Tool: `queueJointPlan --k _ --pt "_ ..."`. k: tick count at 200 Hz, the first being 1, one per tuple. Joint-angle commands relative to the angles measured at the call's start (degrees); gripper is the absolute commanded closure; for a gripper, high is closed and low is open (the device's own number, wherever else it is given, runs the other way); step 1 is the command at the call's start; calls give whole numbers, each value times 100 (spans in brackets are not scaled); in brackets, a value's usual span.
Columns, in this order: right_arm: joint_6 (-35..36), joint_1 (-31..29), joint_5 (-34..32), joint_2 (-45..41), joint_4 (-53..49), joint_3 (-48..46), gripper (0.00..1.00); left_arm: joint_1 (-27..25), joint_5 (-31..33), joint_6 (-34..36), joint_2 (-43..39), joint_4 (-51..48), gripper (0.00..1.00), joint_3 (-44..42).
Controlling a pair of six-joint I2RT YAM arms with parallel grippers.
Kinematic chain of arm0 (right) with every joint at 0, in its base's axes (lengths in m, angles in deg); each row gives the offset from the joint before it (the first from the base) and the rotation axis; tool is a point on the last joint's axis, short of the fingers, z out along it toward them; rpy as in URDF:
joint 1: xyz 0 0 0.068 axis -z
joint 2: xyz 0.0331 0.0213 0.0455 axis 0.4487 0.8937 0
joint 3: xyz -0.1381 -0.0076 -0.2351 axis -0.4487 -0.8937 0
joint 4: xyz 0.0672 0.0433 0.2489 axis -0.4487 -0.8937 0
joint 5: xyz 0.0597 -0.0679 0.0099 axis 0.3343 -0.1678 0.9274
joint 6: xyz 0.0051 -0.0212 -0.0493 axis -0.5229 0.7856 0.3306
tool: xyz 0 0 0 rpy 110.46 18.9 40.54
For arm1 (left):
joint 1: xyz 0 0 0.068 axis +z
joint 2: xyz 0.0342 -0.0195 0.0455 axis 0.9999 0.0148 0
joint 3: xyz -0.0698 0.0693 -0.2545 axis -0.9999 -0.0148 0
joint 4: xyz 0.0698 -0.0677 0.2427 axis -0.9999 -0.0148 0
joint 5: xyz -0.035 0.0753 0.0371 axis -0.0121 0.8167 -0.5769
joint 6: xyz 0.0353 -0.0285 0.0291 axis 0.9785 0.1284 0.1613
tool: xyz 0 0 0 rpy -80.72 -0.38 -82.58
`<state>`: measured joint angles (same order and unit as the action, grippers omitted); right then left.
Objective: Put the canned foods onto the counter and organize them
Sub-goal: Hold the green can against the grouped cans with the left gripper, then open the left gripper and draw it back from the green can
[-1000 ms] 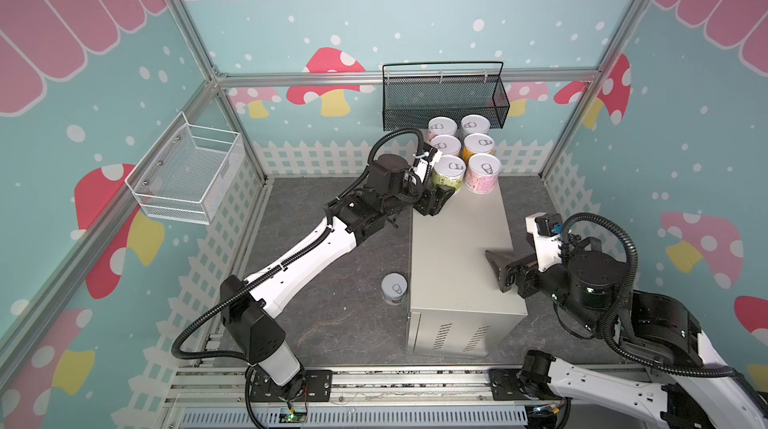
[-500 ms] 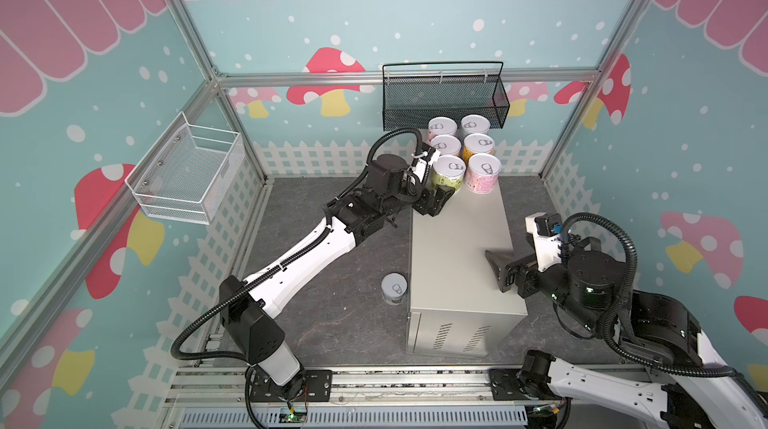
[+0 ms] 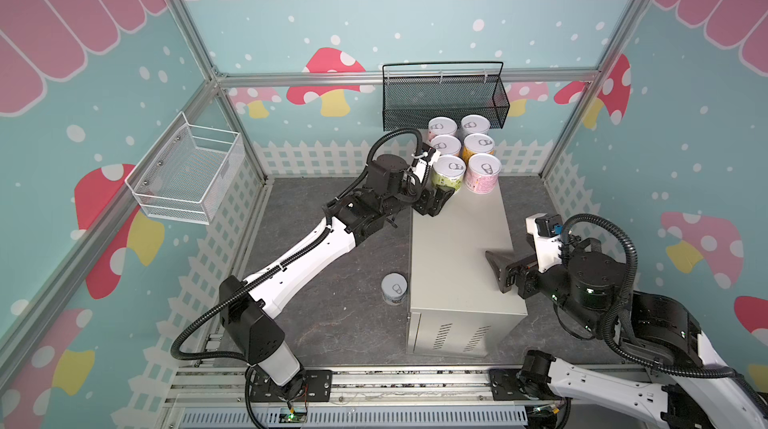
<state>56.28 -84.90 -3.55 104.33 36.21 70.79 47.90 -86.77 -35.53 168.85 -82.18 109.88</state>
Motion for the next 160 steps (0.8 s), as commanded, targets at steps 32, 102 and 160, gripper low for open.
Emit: queueJointPlan --k 32,102,160 --pt "-104 -40 -16 -76 -40 -80 0 45 79 -20 160 -689 13 -152" --pt "-108 -41 -27 -80 -43 -88 0 36 223 -189 -607 -732 7 -747" --pt "14 -44 -54 13 26 -48 0 67 897 -317 -2043 -1407 1 -1592"
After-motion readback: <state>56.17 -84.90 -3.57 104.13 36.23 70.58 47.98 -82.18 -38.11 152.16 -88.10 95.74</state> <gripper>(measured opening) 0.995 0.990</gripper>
